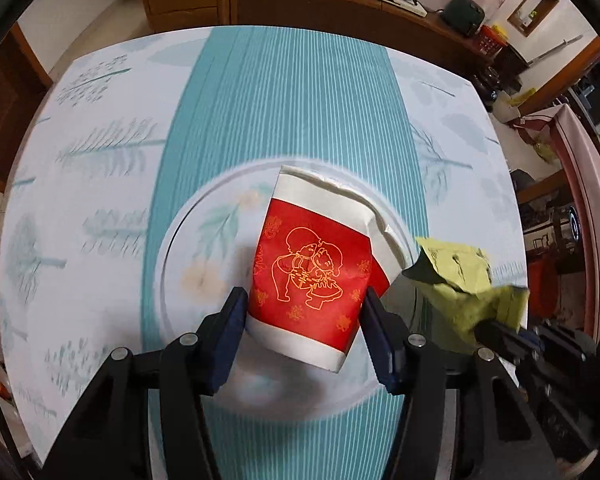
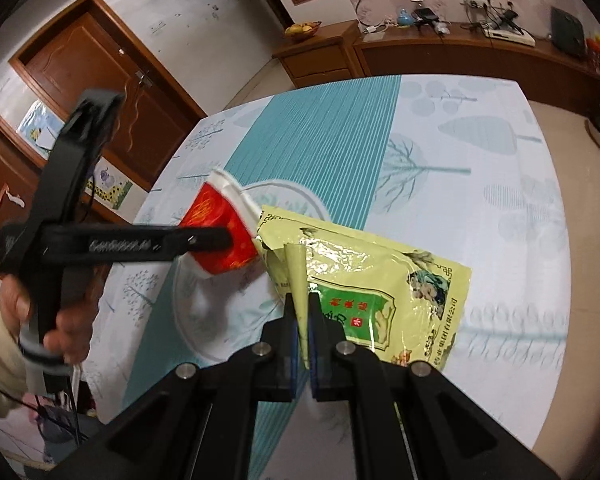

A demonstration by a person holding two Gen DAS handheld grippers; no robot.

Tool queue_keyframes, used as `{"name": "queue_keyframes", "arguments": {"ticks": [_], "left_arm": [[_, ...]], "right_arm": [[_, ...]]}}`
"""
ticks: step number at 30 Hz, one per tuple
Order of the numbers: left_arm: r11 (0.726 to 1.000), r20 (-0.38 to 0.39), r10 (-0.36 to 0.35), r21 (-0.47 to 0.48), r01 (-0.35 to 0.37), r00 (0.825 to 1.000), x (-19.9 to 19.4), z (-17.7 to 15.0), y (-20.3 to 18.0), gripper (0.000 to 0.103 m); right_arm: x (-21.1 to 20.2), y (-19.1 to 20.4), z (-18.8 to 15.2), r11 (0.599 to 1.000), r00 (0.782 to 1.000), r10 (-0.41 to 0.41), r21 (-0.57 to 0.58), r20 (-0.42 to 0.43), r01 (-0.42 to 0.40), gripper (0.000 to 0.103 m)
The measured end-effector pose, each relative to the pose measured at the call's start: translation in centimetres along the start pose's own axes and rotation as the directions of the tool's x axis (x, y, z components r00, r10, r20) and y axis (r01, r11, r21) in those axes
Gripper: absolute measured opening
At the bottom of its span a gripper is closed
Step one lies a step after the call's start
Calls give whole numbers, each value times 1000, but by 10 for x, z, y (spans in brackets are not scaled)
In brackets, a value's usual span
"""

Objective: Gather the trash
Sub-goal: 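Carry the paper cup and yellow-green bag down over the bin with both tools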

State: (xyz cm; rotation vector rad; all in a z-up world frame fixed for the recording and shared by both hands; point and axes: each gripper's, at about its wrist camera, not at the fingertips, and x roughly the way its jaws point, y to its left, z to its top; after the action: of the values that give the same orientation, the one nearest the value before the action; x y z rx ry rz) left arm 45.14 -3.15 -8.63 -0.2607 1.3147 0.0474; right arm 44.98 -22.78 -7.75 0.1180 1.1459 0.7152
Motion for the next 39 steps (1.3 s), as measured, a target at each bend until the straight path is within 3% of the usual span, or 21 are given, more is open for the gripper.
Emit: {"name": "queue_keyframes", "arguments": {"ticks": [7,16,23,27,33,39], "left_arm": [[999,12,-38,13,38,999,-48,-69,24,54],[983,76,-79,172,65,994,-121,-169,49,54],[956,95,-141,272,111,985,-169,-241,84,54],[945,62,-148,301,123,987,-179,-275,99,54],[934,-11,-151,326,146,988,-181,-323,111,54],[928,-70,-139,339,154,988,-164,-364,108,54]], "right_arm": [[-22,33,-41,997,1000,16,81,20,-17,3],[-62,112,-111,984,994,-4,179,113,-17,3],[-101,193,-186,964,968,-49,264,247,-19,2],[-113,230,-226,949,956,-60,313,288,-35,2],[-115,263,-273,935,966,-70,354,249,-23,3],[-104,268,-318,913,980,-72,407,183,-9,3]]}}
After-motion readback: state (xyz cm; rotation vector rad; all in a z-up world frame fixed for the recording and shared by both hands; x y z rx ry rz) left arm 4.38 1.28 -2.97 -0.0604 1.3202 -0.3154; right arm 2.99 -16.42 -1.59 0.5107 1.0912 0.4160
